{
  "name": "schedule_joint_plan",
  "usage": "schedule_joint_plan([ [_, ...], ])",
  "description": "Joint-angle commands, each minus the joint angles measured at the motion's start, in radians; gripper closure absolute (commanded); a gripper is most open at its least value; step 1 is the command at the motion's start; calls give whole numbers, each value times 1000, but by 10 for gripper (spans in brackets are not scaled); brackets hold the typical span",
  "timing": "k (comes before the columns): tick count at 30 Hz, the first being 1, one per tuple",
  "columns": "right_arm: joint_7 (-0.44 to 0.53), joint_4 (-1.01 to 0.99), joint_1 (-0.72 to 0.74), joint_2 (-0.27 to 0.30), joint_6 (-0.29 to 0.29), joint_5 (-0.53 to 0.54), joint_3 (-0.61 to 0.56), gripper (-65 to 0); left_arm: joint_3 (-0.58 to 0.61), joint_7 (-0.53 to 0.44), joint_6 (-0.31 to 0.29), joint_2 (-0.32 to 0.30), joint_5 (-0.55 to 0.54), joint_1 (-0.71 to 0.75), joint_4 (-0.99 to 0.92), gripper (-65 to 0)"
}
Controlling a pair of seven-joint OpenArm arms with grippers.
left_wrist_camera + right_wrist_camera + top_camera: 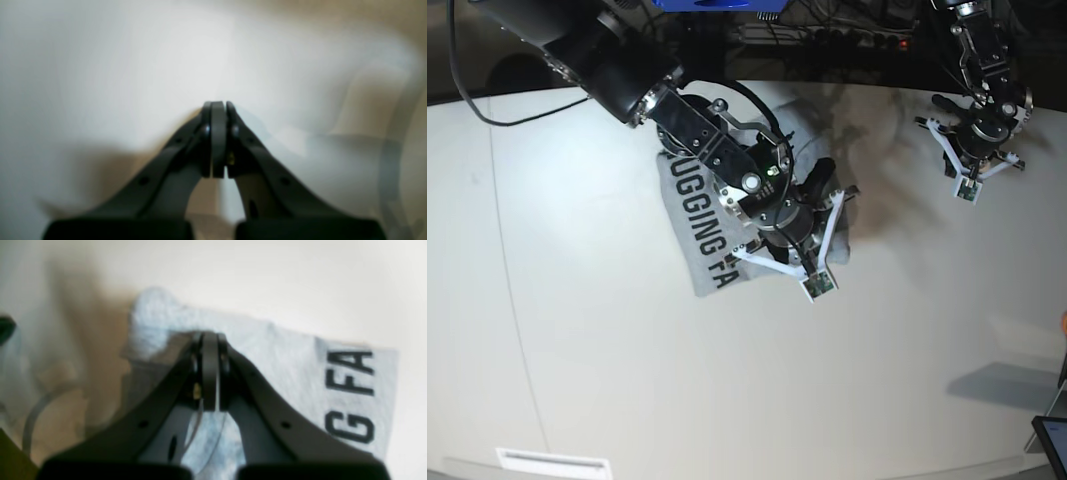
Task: Fold the T-shirt properly
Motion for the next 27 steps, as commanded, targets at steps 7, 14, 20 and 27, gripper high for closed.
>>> schedule_joint_plan([
  [7, 74, -74, 2, -20, 1, -7, -82, -1, -5, 3, -8, -11, 3, 0, 8, 0],
  [14, 121, -146, -4, -20, 1, -7, -90, -1, -5, 3, -8, -11, 3, -4, 7, 0],
  [20, 34, -40, 1, -11, -2, -13, -85, -1, -5, 3, -8, -9, 3, -6, 7, 0],
  [27, -147, 306, -28, 93, -124, -13, 7, -1, -5, 3, -8, -11, -2, 3, 10, 0],
])
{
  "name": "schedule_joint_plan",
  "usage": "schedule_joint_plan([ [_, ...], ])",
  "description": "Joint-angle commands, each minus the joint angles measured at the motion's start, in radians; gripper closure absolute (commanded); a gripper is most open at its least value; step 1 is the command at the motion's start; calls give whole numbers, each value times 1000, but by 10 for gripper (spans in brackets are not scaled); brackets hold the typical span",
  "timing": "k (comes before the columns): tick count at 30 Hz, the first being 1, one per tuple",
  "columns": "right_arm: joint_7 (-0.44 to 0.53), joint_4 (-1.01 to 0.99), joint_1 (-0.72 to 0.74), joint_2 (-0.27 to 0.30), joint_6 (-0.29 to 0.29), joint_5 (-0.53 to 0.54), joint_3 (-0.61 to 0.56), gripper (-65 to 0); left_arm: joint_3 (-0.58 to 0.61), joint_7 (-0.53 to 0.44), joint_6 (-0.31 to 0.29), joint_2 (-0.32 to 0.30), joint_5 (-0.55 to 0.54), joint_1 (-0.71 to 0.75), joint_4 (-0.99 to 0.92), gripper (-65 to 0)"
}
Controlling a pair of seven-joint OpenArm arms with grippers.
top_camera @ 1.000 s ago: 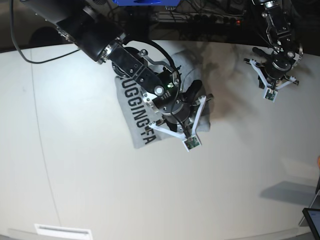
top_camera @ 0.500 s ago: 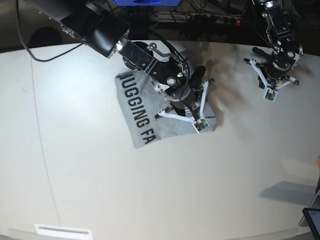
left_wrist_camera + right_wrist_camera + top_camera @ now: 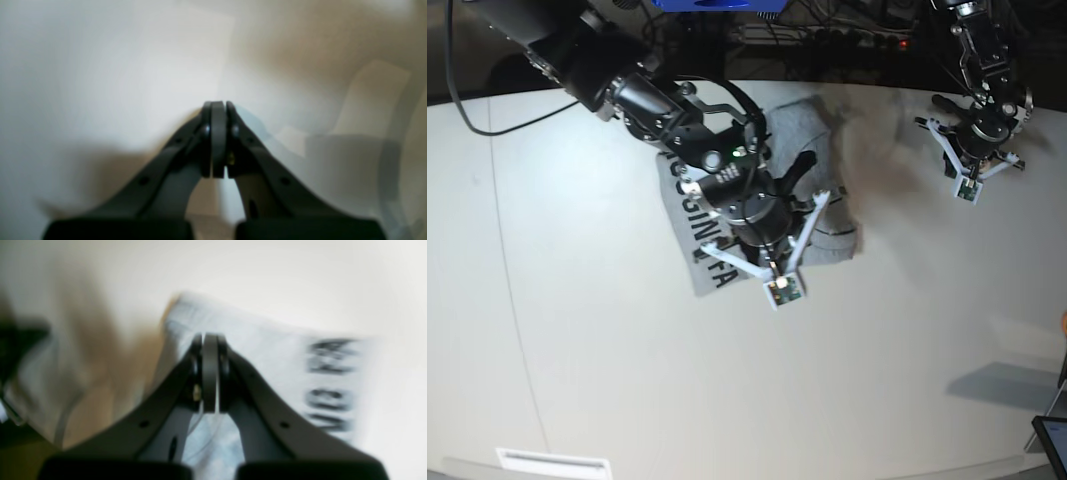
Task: Fold the T-shirt properly
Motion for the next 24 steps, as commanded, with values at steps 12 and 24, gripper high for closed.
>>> schedule_joint_plan([
  [12, 56, 101, -222, 133, 1, 6, 314, -1, 112, -79, -8, -106, 12, 204, 103, 0],
  [24, 105, 62, -252, 143, 1, 4, 557, -1, 241, -133, -8, -72, 11, 255, 259, 0],
])
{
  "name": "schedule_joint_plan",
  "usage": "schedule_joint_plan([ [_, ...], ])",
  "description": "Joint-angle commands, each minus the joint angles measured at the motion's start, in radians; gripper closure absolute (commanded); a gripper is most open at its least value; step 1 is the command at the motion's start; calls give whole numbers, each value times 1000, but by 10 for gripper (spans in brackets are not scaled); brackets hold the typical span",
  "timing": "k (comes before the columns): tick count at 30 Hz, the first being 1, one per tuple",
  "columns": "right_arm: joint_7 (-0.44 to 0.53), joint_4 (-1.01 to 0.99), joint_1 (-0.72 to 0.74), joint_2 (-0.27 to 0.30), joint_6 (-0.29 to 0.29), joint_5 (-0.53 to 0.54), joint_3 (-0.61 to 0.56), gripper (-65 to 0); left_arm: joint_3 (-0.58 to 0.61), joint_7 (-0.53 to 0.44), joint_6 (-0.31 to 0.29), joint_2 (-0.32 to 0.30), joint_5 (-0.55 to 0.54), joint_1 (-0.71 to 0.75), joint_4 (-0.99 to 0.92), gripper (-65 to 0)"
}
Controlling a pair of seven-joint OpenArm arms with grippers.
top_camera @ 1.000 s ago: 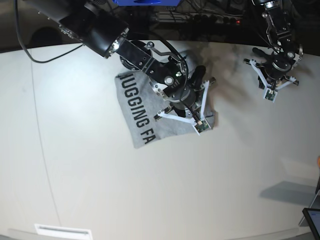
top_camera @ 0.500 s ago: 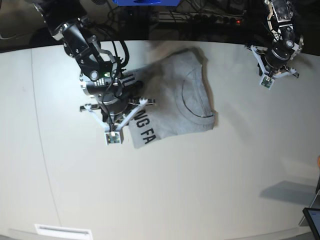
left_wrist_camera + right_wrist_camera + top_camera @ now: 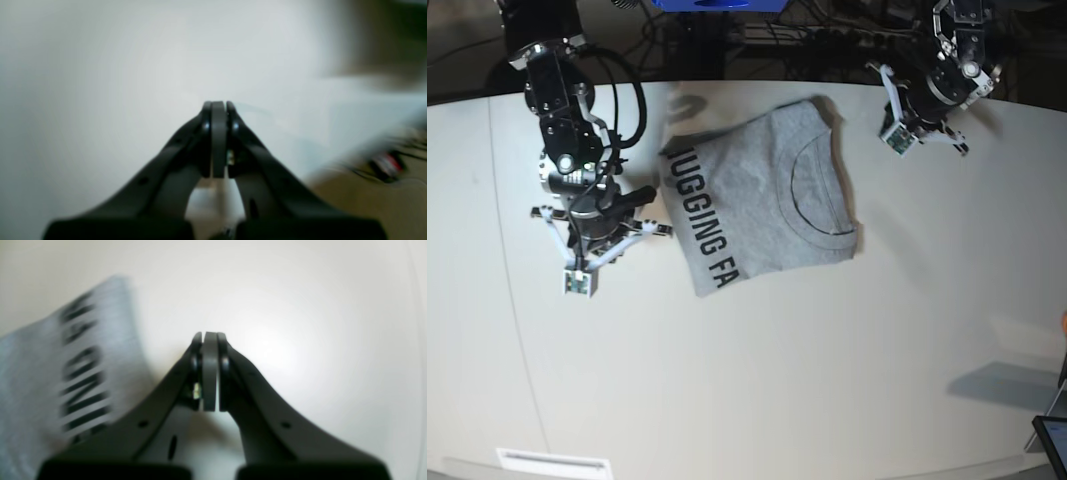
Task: Fold the T-shirt properly
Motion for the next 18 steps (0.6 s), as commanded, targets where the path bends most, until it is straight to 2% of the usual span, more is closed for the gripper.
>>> schedule_joint_plan([
  [1, 16, 12, 10, -1, 0, -5, 11, -1, -3, -10, 17, -16, 10, 16, 49, 0],
  [4, 16, -13, -13, 24, 1, -5, 19, -1, 11, -10, 17, -16, 10, 63, 89, 0],
  [14, 22, -68, -102, 19, 1, -4, 12, -1, 43, -16, 17, -21, 3, 131, 95, 0],
  [18, 47, 18, -140, 24, 1, -4, 12, -1, 58, -16, 17, -16, 3, 136, 95, 0],
])
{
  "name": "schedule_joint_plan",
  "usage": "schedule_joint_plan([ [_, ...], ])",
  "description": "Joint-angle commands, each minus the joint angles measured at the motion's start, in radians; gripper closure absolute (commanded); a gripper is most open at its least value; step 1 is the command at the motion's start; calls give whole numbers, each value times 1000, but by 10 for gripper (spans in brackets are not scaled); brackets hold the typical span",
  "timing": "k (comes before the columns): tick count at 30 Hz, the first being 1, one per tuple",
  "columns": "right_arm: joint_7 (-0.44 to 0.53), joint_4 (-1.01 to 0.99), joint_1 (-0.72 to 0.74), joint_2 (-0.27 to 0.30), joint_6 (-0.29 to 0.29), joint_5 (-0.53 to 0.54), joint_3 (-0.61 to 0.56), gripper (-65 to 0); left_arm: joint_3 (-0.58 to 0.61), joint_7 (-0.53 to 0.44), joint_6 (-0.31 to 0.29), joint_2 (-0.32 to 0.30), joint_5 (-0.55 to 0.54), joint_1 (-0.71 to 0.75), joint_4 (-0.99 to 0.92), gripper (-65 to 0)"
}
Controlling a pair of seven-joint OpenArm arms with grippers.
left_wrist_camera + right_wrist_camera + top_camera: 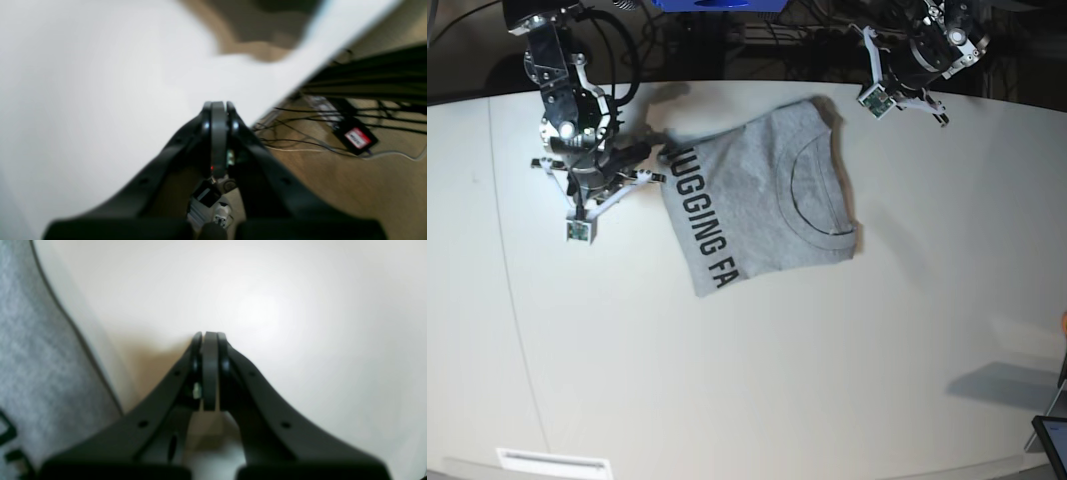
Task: Fold the T-shirt properly
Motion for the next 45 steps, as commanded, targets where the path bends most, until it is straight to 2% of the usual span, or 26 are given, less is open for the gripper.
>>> schedule_joint_plan([
  [1, 46, 67, 1, 4, 6, -9, 0, -1, -9, -15, 10, -10, -4, 2, 16, 0],
  [3, 47, 107, -14, 4, 17, -9, -18, -1, -21, -15, 10, -10, 2, -4, 14, 0],
  [6, 49, 106, -9, 4, 65, -9, -116, -1, -75, -14, 10, -8, 2, -32, 6, 0],
  [9, 57, 100, -8, -2, 68, -9, -201, -1, -165, -14, 10, 9, 3, -55, 5, 0],
  [15, 66, 46, -31, -24, 68, -9, -225, -1, -299, -11, 10, 10, 3, -95, -34, 0],
  [17, 113, 24, -52, -24, 68, -9, -230, -1, -319, -11, 10, 9, 3, -95, -44, 0],
  [22, 165, -55, -78, -24, 68, -9, -231, -1, -329, -12, 10, 7, 3, -95, -75, 0],
  [26, 162, -11, -72, -10, 68, -10, -227, -1, -325, -12, 10, 7, 3, -95, -87, 0],
  [32, 27, 110, -25, 5, 68, -10, -231, -1, -323, -12, 10, 7, 3, -96, -87, 0],
  [35, 24, 112, -22, 2, 68, -10, -233, -1, -322, -12, 10, 7, 2, -96, -87, 0],
  [43, 21, 107, -25, -45, 68, -9, -396, -1, -320, -11, 10, 10, 3, -121, -96, 0],
  [45, 23, 97, -25, -47, 68, -9, -406, -1, -320, -11, 10, 10, 3, -125, -112, 0],
])
